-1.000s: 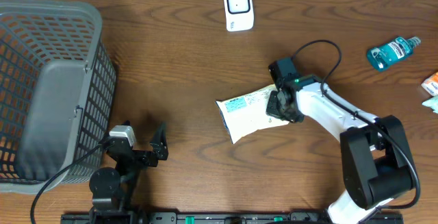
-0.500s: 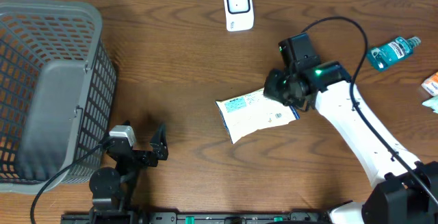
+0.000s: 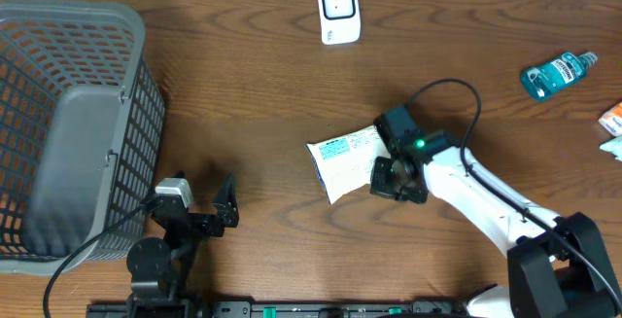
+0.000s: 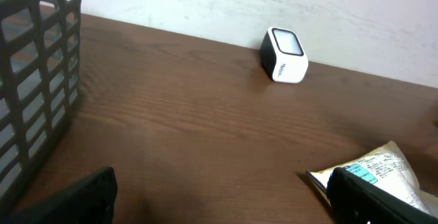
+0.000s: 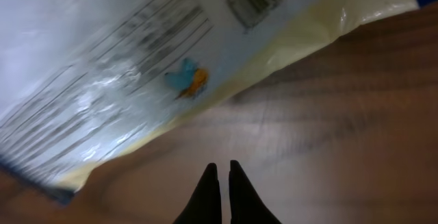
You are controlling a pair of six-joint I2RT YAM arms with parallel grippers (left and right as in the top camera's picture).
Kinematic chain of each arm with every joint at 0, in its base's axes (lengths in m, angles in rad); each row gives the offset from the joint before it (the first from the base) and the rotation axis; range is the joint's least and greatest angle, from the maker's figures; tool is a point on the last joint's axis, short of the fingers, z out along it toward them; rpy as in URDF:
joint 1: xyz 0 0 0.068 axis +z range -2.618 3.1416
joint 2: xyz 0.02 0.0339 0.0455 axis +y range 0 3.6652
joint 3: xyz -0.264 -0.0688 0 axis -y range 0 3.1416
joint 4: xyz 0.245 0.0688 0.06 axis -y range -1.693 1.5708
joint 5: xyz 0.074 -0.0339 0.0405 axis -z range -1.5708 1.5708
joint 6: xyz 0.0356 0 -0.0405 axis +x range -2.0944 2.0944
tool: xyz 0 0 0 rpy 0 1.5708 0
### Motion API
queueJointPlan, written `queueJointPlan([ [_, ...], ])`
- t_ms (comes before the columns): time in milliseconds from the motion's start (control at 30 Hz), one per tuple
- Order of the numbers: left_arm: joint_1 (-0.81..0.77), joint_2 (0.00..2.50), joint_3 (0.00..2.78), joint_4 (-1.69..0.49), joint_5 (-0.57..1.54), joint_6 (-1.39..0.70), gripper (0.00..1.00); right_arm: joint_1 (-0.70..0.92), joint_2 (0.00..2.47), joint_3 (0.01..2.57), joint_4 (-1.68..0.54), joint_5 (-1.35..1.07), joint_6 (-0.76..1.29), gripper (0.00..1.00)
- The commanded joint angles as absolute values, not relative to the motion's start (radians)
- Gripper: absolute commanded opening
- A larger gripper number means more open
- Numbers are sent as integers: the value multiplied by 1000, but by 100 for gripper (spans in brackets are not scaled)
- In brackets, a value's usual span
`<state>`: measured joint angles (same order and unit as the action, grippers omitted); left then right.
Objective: Scan the item barcode
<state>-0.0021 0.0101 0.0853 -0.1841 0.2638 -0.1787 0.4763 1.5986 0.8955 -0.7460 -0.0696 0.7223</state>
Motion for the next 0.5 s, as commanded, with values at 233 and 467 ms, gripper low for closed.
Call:
queueJointPlan([
  [233,-4,4,65,-201,276,-169,98,477,1605,696,-482,144,729,9],
  [467,-4,4,65,-201,276,-169,98,475,1607,681,-367,346,729,12],
])
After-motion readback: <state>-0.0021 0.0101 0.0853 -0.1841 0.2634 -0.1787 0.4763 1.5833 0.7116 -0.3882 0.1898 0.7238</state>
